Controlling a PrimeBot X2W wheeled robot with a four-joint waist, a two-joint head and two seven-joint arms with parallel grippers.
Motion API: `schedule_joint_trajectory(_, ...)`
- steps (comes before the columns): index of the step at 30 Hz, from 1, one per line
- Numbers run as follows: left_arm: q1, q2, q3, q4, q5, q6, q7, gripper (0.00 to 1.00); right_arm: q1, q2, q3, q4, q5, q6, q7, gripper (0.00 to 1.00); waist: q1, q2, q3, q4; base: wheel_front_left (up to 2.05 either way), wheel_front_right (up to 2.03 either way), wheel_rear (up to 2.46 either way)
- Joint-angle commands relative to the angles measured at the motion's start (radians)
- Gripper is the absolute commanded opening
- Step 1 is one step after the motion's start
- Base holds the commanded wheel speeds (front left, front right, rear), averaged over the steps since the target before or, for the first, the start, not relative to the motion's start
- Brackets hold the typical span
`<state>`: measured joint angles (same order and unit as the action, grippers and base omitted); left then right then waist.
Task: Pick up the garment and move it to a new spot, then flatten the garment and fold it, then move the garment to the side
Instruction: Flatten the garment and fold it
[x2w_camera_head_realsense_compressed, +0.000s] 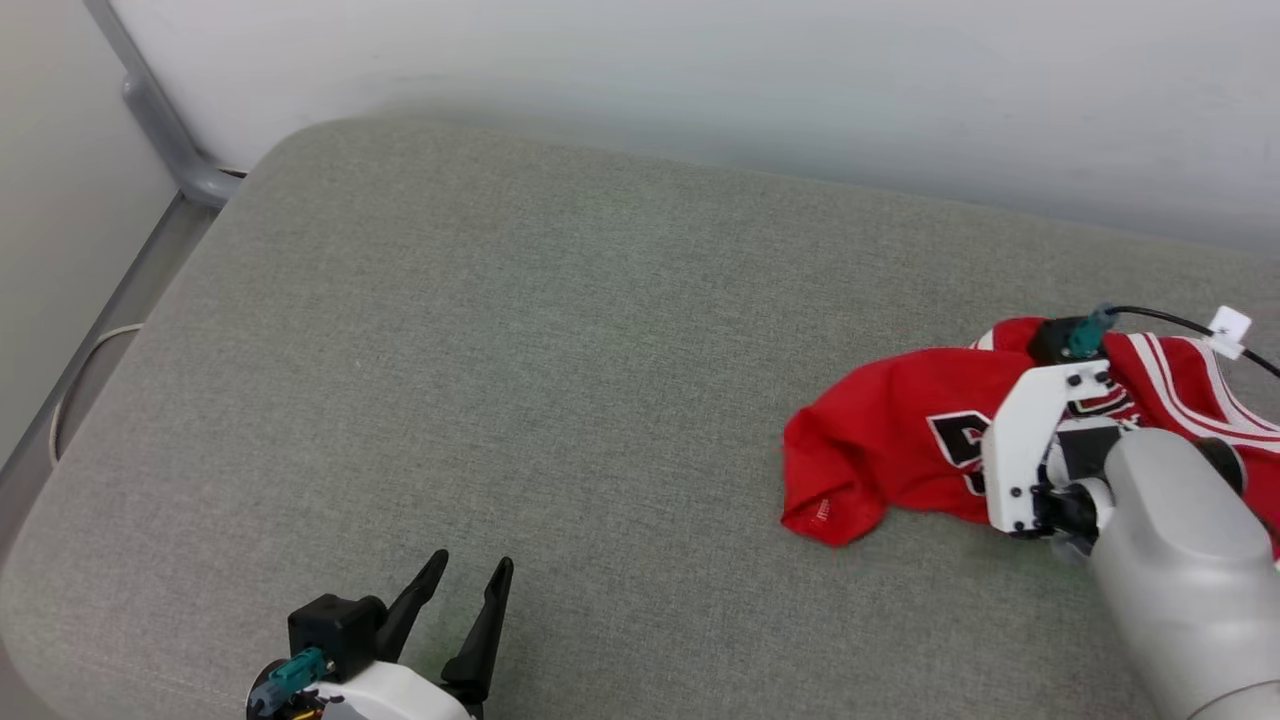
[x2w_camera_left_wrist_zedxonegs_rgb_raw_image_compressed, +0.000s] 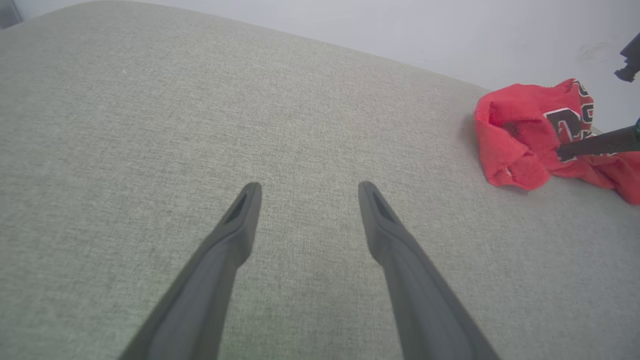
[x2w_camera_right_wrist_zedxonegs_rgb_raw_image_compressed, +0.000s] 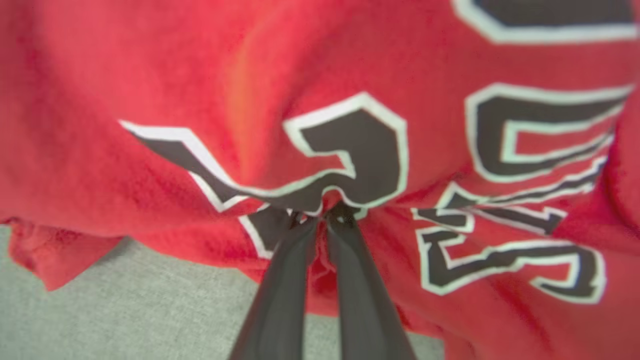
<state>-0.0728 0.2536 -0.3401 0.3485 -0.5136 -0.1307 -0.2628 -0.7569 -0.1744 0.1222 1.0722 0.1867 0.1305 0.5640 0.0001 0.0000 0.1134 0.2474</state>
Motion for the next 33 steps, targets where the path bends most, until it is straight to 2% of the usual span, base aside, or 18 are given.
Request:
schedule_joint_trajectory(1,0.007,0.004,0.006,0.001,0.000,0.000,-0.003,1.00,-0.005,0.017,0.025,-0.019,0.021,0.000,0.002,0.00,-0.0001,0.0000,-0.002,-0.007,0.00,0.00,0.00)
schedule_joint_trajectory(5,0.019,0.004,0.016,0.002,-0.001,0.000,-0.003,1.00,0.037,-0.028,0.168,-0.141,0.125,0.000,0.033,0.00,-0.0001,0.0000,-0.010,-0.027,0.00,0.00,0.00)
schedule_joint_trajectory(9,0.028,0.004,0.028,0.004,0.001,0.000,-0.003,1.00,0.096,-0.096,0.286,-0.343,0.256,0.000,0.095,0.00,-0.0001,0.0000,-0.016,-0.046,0.00,0.00,0.00)
schedule_joint_trajectory(14,0.035,0.005,0.037,0.004,-0.002,0.000,-0.003,1.00,0.215,-0.214,0.332,-0.643,0.410,0.000,0.237,0.00,-0.0001,0.0000,-0.019,-0.064,0.00,0.00,0.00)
schedule_joint_trajectory(19,0.035,0.006,0.033,0.002,-0.004,0.000,-0.003,1.00,0.407,-0.308,0.296,-0.940,0.514,0.000,0.417,0.00,-0.0001,0.0000,-0.017,-0.067,0.00,0.00,0.00)
schedule_joint_trajectory(24,0.032,0.010,0.031,0.008,-0.010,0.000,-0.003,1.00,0.620,-0.398,0.177,-1.185,0.517,0.000,0.576,0.00,-0.0001,0.0000,-0.009,-0.064,0.00,0.00,0.00)
schedule_joint_trajectory(28,0.029,0.008,0.028,0.014,-0.011,0.000,-0.003,1.00,0.777,-0.413,0.053,-1.282,0.504,0.000,0.665,0.00,-0.0001,0.0000,-0.003,-0.062,0.00,0.00,0.00)
schedule_joint_trajectory(30,0.024,0.008,0.024,0.019,-0.013,0.000,-0.003,1.00,0.841,-0.389,0.009,-1.303,0.494,0.000,0.694,0.00,-0.0001,0.0000,0.001,-0.061,0.00,0.00,0.00)
schedule_joint_trajectory(33,0.012,0.008,0.017,0.028,-0.016,0.000,-0.003,1.00,0.895,-0.374,-0.011,-1.318,0.454,0.000,0.703,0.00,-0.0001,0.0000,0.005,-0.062,0.00,0.00,0.00)
